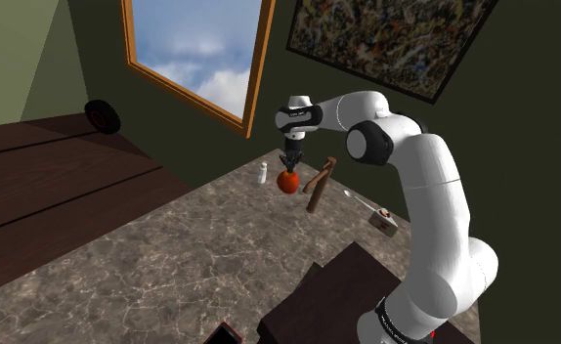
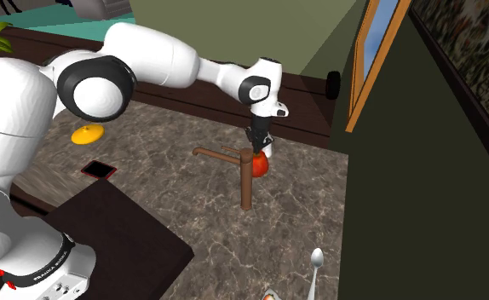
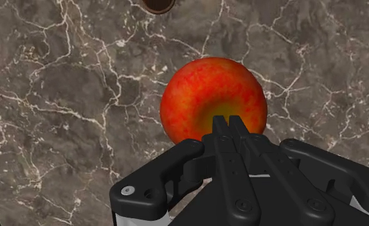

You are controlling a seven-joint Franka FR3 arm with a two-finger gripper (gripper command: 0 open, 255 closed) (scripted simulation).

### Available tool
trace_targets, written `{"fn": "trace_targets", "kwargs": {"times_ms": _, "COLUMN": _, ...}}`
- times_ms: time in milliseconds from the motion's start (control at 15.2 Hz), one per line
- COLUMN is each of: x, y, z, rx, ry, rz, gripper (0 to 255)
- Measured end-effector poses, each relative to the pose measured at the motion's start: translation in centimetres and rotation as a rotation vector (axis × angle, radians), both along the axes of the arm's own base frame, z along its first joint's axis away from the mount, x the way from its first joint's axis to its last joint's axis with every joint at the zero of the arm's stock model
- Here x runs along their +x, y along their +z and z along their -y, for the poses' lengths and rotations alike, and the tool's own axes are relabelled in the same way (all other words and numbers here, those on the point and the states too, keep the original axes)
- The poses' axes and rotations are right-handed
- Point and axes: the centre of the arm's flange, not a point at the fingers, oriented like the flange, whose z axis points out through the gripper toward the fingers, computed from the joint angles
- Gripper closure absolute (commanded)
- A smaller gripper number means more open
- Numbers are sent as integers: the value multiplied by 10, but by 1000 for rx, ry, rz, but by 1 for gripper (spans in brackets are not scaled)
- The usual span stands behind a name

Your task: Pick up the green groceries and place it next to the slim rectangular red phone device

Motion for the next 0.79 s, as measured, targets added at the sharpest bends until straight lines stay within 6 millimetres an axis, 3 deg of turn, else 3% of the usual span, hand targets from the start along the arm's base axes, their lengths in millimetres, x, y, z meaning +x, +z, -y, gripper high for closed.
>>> {"fn": "trace_targets", "kwargs": {"times_ms": 792, "x": 2, "y": 64, "z": 0, "rx": 0, "ry": 0, "rz": 0, "gripper": 255}}
